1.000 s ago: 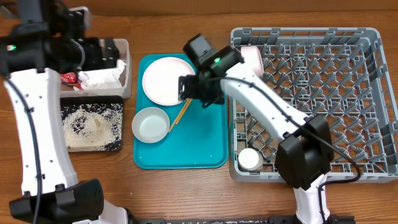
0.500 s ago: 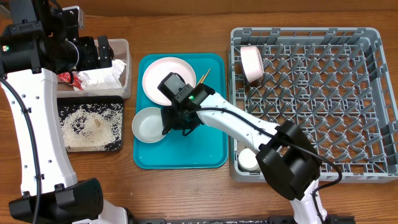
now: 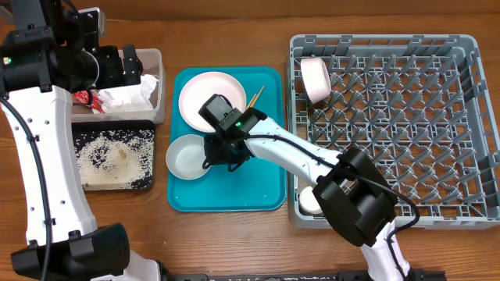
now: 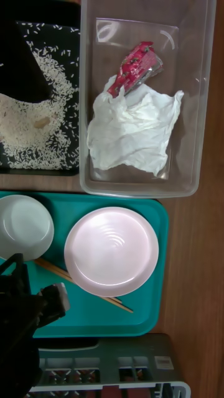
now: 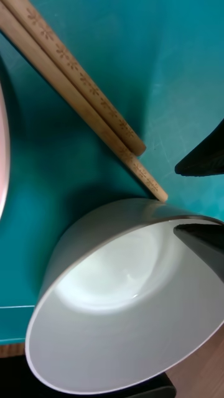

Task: Sort waste into correct bins and load items into the dishwasher
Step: 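Reach the right gripper to the white bowl on the teal tray and grasp its rim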

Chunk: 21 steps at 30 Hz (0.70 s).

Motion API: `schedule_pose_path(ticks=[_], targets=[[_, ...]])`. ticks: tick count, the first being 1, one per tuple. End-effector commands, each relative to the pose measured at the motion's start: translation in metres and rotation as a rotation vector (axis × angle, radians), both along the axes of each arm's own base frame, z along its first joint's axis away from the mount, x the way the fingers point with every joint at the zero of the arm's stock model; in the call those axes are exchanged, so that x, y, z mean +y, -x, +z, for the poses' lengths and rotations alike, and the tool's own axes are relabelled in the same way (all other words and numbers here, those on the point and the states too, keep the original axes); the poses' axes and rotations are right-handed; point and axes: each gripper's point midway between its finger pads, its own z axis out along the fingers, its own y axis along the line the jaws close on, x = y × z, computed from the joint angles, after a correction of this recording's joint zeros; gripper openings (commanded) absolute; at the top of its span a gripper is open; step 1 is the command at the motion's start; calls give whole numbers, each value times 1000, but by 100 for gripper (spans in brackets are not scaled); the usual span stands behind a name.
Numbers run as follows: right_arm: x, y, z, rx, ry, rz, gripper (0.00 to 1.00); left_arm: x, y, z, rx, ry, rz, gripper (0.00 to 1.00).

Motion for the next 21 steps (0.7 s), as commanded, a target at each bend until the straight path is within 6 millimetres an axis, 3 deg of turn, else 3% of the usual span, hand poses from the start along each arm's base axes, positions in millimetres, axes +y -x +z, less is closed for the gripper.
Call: schedule_pose_path(ticks=[1,6,7,11,17,21], targets=[[-1,1,-10,15,9,0,25,2,-1,0,2,-1,15,100],[-1,1,-12,20,11,-8,13,2,-1,0,2,-1,15,100],[-1,1,-12,21,11,-8,4,2,-1,0,2,-1,15,100],[-2,1,-9,25,15,-10,4,2,-1,0,2,-1,15,100],[-2,-9,32,-23,-33,-27,4,2,-1,0,2,-1,15,100],[-16,-18,65,-91,-33,-79,4,2,-1,0,2,-1,15,100]])
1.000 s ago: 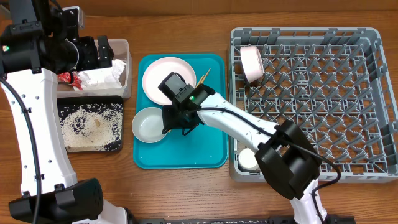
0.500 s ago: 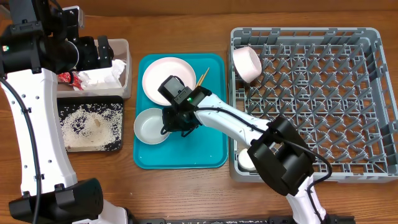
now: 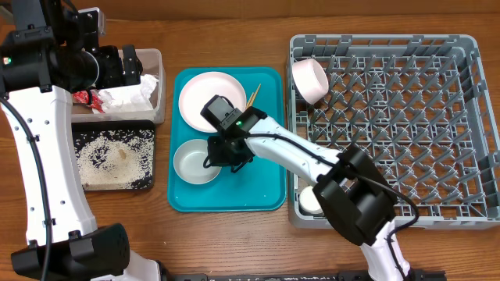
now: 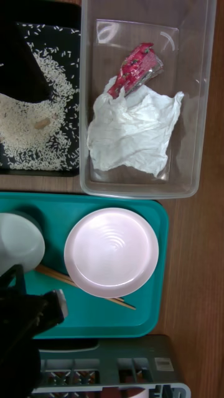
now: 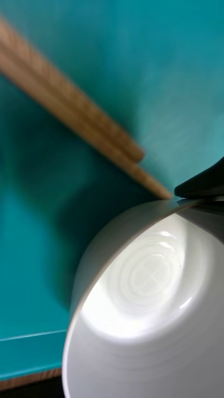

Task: Sort waste into correct bins and load items into the dishwasher
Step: 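Reach the right gripper to the white bowl on the teal tray and grasp its rim, then carry the white bowl into the dish rack and release it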

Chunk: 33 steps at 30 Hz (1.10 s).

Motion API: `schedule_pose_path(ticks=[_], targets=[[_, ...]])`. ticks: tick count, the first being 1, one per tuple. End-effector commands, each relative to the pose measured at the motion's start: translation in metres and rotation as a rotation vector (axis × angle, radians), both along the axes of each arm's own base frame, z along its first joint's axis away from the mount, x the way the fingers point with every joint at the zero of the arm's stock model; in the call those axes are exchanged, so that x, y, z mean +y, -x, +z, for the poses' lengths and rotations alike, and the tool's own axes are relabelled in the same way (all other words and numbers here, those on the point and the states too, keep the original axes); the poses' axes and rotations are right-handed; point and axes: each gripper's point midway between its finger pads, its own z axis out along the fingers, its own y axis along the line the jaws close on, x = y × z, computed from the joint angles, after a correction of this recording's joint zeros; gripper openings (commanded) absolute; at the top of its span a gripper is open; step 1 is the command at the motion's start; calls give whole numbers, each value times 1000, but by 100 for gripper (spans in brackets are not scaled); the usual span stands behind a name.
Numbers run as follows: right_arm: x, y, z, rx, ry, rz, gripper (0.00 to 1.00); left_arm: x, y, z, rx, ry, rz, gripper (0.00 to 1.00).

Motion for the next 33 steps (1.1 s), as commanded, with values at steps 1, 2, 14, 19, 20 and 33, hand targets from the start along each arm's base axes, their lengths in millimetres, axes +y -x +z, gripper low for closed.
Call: schedule_pose_path(ticks=[1,2,14,19,20,33], targets=[[-8,-24,75,-147,-72,-64,4,1,-1,0,2,2,13,100],[-14,-26,84,-165,-66,-84,4,1,-1,0,2,2,13,100],[-106,-54,158,-350,59,-313,4,1,-1,0,2,2,13,100],[-189,-73,206,-549,230,-501,4,1,-1,0,2,2,13,100],[-208,-76,216,-600,286,-544,4,1,-1,0,2,2,13,100],[-333,-54,255,-907,1010,-711,4,1,-1,0,2,2,13,100]])
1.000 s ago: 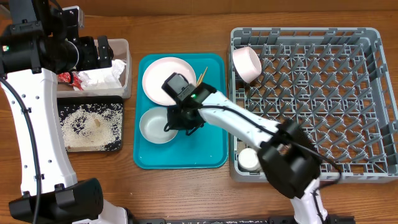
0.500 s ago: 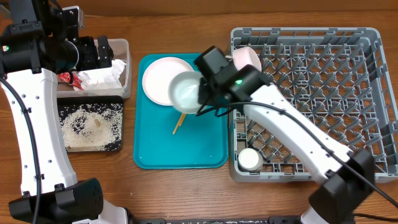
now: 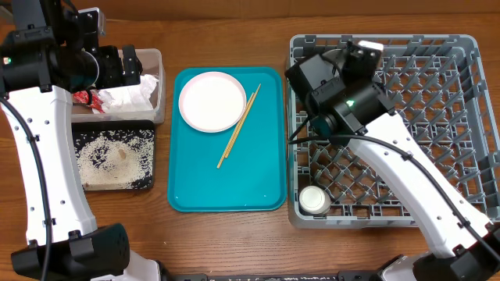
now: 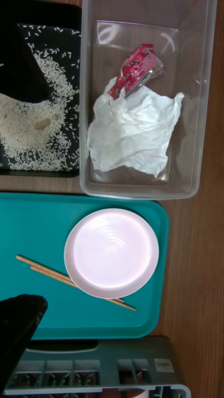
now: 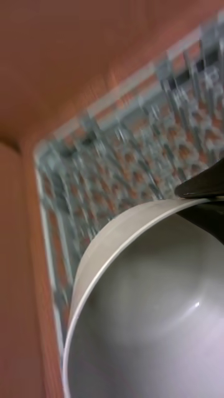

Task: Sort waste into correct bins and load items into the dishwasher
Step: 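Carry the white bowl into the dish rack and release it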

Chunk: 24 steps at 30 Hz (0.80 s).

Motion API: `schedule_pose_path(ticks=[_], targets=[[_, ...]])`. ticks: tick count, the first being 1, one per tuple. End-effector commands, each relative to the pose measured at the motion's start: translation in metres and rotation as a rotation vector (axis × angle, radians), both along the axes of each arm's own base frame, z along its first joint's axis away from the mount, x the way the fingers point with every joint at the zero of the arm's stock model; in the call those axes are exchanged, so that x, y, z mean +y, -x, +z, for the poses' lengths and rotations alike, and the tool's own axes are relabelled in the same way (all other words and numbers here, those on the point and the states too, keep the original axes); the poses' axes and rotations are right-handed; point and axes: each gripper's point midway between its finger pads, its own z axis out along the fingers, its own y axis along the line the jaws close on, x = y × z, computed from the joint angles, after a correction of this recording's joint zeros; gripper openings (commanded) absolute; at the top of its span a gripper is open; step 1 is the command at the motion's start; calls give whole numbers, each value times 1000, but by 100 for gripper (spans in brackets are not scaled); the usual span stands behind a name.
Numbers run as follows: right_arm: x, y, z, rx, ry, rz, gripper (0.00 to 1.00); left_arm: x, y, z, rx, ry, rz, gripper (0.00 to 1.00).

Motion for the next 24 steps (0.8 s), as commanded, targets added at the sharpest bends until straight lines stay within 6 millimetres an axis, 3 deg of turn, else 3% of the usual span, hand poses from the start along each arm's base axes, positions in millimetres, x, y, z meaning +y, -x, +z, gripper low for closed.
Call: schedule_pose_path(ticks=[1,8,17,24], targets=[[-21,5,8,-97,161,-86,4,0,-1,0,1,5,12,100],[-27,15,-44,5,236,-76,4,0,-1,0,1,5,12,100],[-14,15,-67,46,241,-28,4,0,-1,0,1,5,12,100],[2,6,-100,151,297,32,4,0,-1,0,1,5,12,100]])
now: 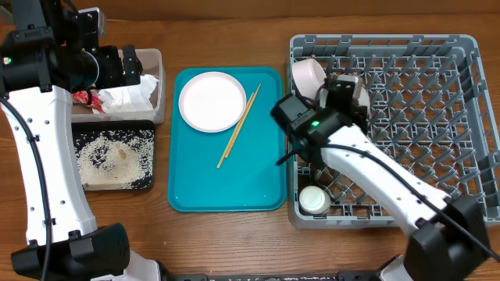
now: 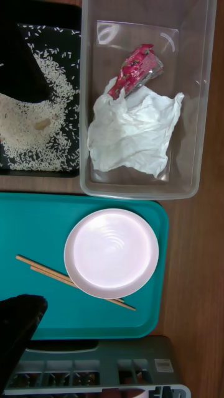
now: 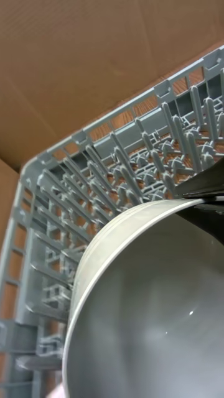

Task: Sort waste into correct bins and load items into the dishwasher
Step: 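Carry the white bowl into the dish rack and release it, then move the right gripper to the white plate edge and grasp it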

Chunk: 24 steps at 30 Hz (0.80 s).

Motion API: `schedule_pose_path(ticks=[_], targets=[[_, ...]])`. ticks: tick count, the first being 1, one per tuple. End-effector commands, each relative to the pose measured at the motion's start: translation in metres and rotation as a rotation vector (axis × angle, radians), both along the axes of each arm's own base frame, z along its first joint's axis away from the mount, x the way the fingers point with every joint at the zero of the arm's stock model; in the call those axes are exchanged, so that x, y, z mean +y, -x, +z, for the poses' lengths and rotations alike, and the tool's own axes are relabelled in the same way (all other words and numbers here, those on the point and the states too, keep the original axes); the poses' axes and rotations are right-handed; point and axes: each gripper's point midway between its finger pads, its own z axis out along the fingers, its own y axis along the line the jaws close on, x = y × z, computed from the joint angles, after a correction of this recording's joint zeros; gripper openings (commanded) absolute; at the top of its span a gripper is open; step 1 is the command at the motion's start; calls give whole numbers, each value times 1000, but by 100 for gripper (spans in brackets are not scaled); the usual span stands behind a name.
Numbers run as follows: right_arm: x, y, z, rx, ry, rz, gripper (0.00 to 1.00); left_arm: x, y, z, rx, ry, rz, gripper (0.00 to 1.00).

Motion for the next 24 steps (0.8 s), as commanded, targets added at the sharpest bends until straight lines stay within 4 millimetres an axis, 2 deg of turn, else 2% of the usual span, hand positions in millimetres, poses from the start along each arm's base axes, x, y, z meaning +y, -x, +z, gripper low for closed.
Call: schedule_pose_path(ticks=[1,5,16,19,22,24], targets=[[5,-4,-21,69,59,16,4,0,-1,0,1,5,12,100],[17,-4,-34,105,89,48,4,0,-1,0,1,5,12,100],[37,14,-40,194,118,123,4,0,-1,0,2,5,12,100],[45,23,-44,235,114,148,18,0,-1,0,1,5,12,100],[54,26,-46,253,84,166,27,0,-1,0,1,5,12,100],[63,28,-44,262,55,181,39,0,-1,0,1,5,12,100]])
